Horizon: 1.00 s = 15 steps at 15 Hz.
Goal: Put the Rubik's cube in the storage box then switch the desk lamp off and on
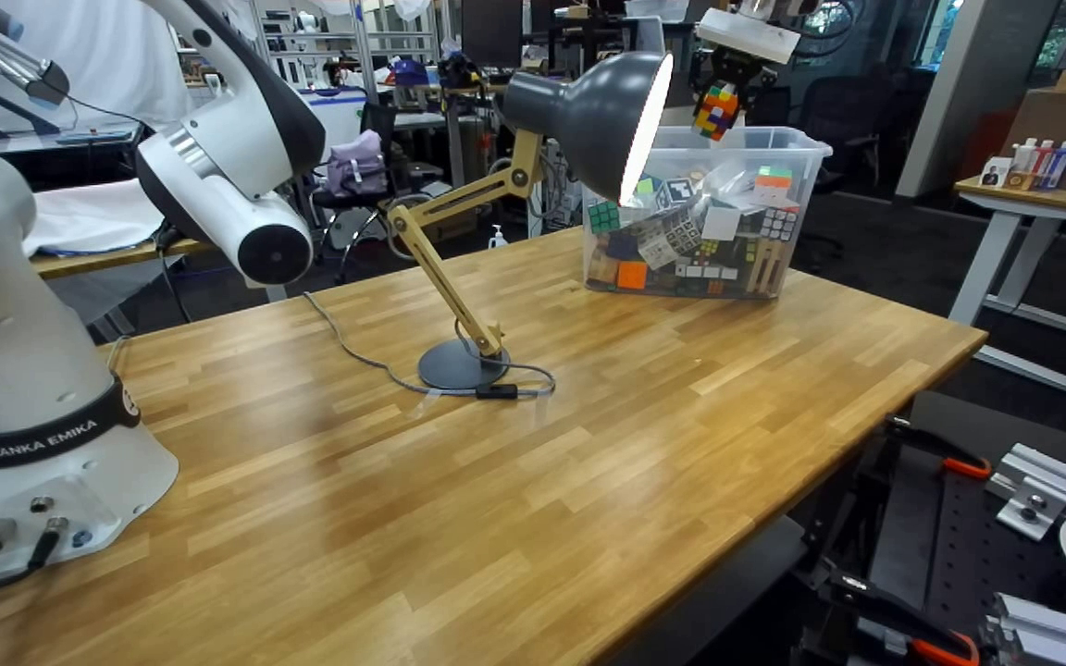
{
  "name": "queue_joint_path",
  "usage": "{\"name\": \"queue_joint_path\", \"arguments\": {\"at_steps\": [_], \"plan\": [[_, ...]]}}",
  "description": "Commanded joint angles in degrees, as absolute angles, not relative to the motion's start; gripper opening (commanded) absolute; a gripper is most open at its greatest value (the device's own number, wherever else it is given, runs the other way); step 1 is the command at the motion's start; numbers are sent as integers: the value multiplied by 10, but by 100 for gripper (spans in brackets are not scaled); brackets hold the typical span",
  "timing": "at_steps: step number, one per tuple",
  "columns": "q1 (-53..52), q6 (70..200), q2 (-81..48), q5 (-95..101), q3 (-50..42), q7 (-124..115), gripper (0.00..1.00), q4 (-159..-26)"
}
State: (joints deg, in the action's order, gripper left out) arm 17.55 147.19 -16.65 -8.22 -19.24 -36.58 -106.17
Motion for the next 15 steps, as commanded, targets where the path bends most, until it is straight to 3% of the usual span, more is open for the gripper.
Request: {"name": "queue_joint_path", "arguments": {"at_steps": [1,15], "plan": [[193,1412,-198,-102,-191,-326,39,-1008],[207,1338,-230,-107,-188,-264,39,-987]]}}
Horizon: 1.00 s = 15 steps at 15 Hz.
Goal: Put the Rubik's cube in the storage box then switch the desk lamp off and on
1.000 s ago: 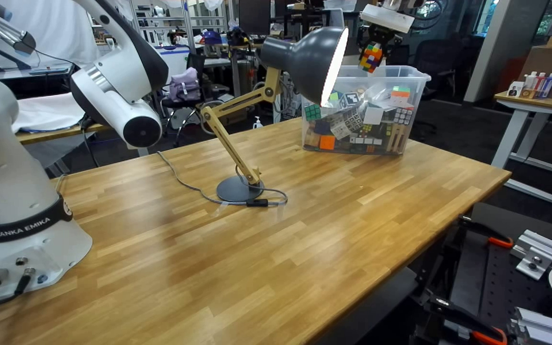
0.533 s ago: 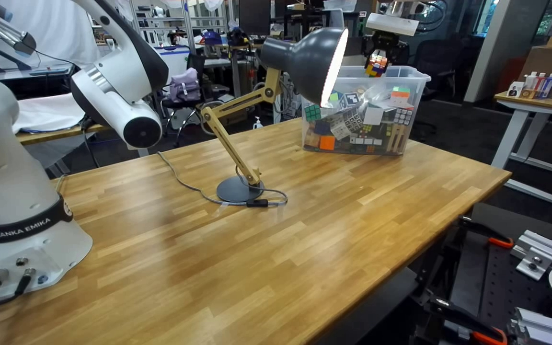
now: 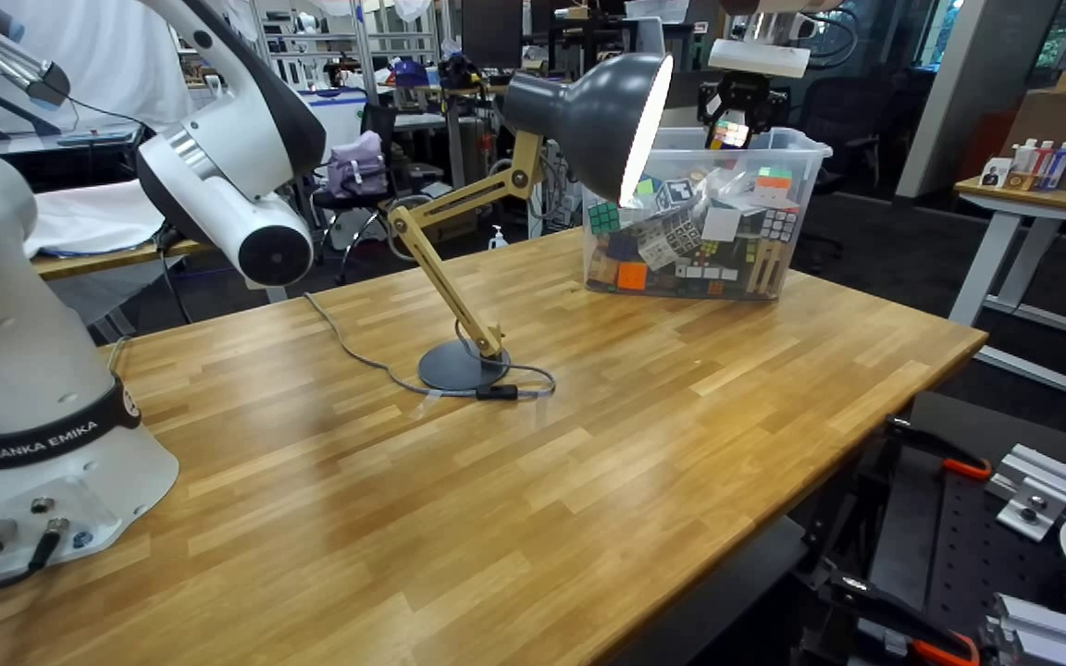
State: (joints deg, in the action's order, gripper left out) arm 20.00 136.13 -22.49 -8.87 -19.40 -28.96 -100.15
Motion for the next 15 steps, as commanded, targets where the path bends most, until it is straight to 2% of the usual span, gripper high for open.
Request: {"name": "queue_joint_path", "arguments": {"at_steps": [1,15], "plan": [[206,1336,-231,-106,-188,-262,39,-989],[200,1300,-232,-105,-174,-239,39,-1000]]}}
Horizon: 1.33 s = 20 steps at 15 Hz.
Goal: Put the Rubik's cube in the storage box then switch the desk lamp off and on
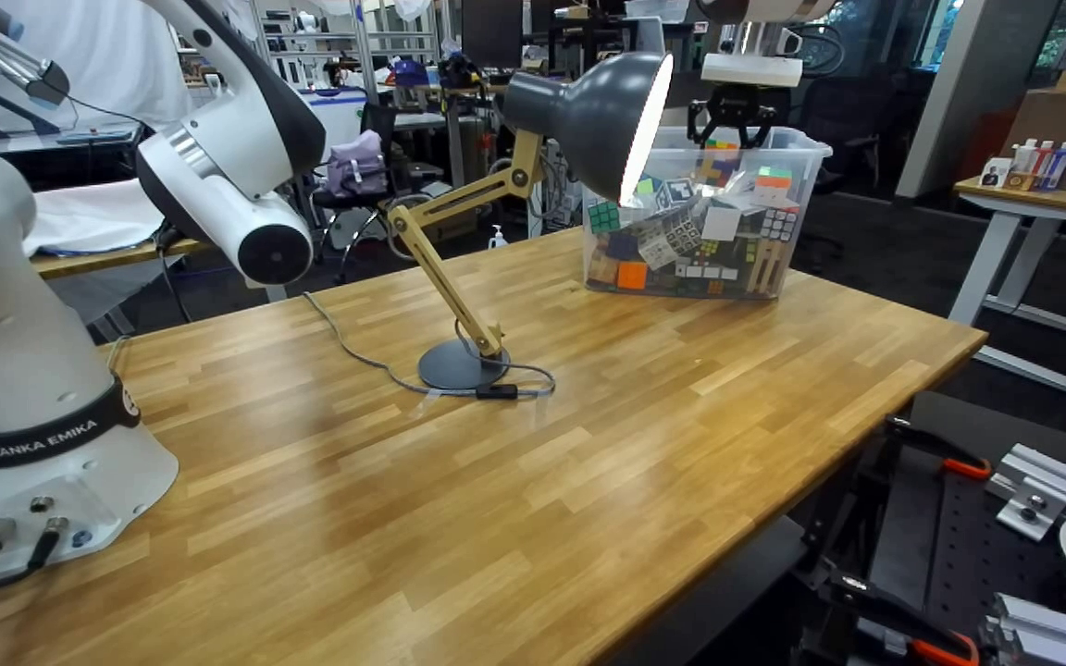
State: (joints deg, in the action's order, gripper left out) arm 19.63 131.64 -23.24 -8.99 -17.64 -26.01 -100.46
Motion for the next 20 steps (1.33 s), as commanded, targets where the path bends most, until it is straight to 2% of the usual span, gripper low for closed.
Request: {"name": "queue_joint_path", "arguments": {"at_steps": [1,3,4,5,6,8,20], "plan": [[200,1300,-232,-105,-174,-238,39,-1000],[199,1300,-232,-104,-175,-239,39,-1000],[199,1300,-232,-104,-175,-241,69,-1000],[199,1301,-232,-103,-175,-241,85,-1001],[199,1301,-231,-103,-176,-241,96,-1001],[199,1301,-230,-103,-176,-242,100,-1003],[195,1341,-191,-102,-179,-240,100,-1019]]}}
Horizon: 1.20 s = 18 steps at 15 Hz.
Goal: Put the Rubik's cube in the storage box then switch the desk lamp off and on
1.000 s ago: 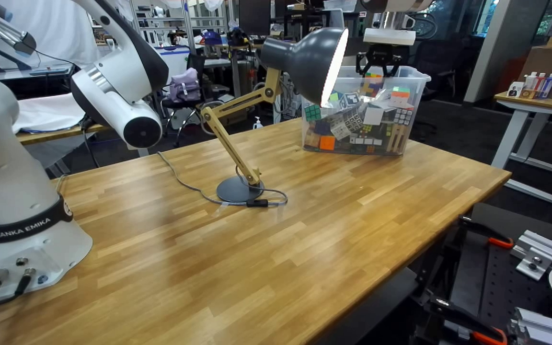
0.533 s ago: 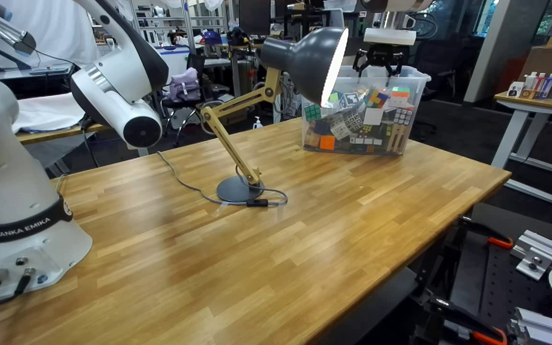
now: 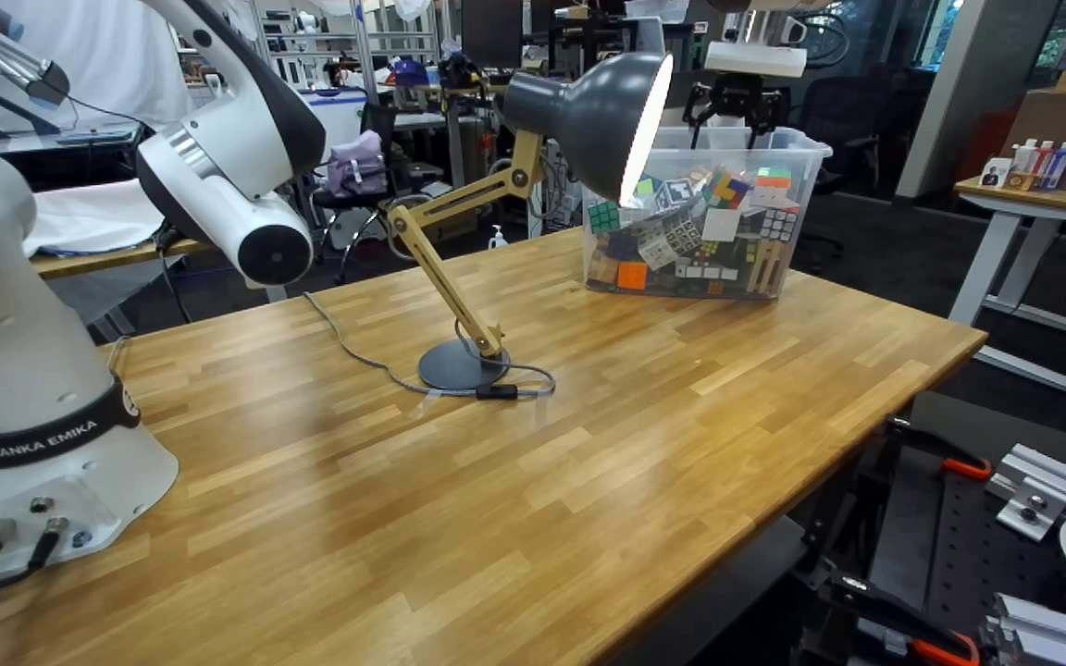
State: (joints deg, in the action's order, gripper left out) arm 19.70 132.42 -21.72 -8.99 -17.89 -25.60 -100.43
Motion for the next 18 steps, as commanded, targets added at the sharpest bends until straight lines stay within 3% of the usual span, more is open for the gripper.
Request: {"name": "queue_joint_path", "arguments": {"at_steps": [1,8,18], "plan": [[194,1347,-181,-103,-178,-240,100,-1021],[186,1371,-103,-99,-181,-244,100,-1063],[174,1423,50,-78,-174,-263,100,-1245]]}}
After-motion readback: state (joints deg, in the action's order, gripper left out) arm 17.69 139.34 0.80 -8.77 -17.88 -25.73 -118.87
